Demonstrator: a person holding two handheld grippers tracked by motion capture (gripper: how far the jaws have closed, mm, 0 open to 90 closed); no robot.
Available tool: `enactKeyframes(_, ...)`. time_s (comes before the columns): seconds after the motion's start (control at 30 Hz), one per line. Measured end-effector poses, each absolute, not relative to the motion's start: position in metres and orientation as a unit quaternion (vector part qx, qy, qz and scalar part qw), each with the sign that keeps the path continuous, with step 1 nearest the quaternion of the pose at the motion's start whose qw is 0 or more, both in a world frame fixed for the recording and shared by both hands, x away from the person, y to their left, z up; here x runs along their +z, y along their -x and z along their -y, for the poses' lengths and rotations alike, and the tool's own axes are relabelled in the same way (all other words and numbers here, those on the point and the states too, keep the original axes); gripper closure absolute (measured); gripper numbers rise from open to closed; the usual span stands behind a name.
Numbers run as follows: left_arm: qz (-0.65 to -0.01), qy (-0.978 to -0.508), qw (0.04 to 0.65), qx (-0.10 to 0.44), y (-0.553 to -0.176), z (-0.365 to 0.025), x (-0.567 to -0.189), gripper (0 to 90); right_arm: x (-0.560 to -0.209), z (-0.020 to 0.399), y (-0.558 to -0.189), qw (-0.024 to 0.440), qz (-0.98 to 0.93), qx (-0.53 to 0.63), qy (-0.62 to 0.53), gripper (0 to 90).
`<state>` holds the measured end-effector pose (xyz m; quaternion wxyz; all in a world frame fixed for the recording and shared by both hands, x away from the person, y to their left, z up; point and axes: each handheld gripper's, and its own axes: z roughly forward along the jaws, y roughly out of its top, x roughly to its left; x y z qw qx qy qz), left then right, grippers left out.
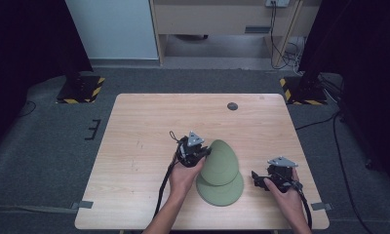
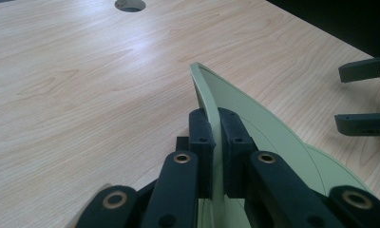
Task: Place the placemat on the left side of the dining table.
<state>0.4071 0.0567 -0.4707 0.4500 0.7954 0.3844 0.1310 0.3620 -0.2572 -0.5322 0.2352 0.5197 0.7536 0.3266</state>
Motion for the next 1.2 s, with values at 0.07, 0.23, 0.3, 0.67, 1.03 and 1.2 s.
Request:
enactKeyframes(0.07,-0.384,-0.795,0.450,0.132,-0.407,-0.057,-0.470,85.1,-0.532,0.257,-0.362,0.235,-0.755,0.326,-0.519,4.4)
enactKeyframes(0.23,-0.387,-0.793,0.451,0.133,-0.408,-0.059,-0.469,85.1,-0.533,0.256,-0.362,0.235,-0.755,0.324,-0.519,4.4)
enactKeyframes(0.3,-0.388,-0.792,0.451,0.134,-0.408,-0.060,-0.469,85.1,-0.533,0.256,-0.362,0.234,-0.756,0.324,-0.519,4.4)
enactKeyframes(0.67,-0.383,-0.795,0.450,0.139,-0.409,-0.061,-0.464,85.1,-0.534,0.255,-0.362,0.235,-0.758,0.320,-0.517,4.4)
enactKeyframes(1.03,-0.378,-0.795,0.452,0.146,-0.411,-0.060,-0.453,85.2,-0.536,0.254,-0.363,0.236,-0.759,0.317,-0.517,4.4)
enactKeyframes(1.2,-0.378,-0.794,0.452,0.147,-0.413,-0.059,-0.449,85.2,-0.536,0.254,-0.363,0.236,-0.760,0.314,-0.518,4.5)
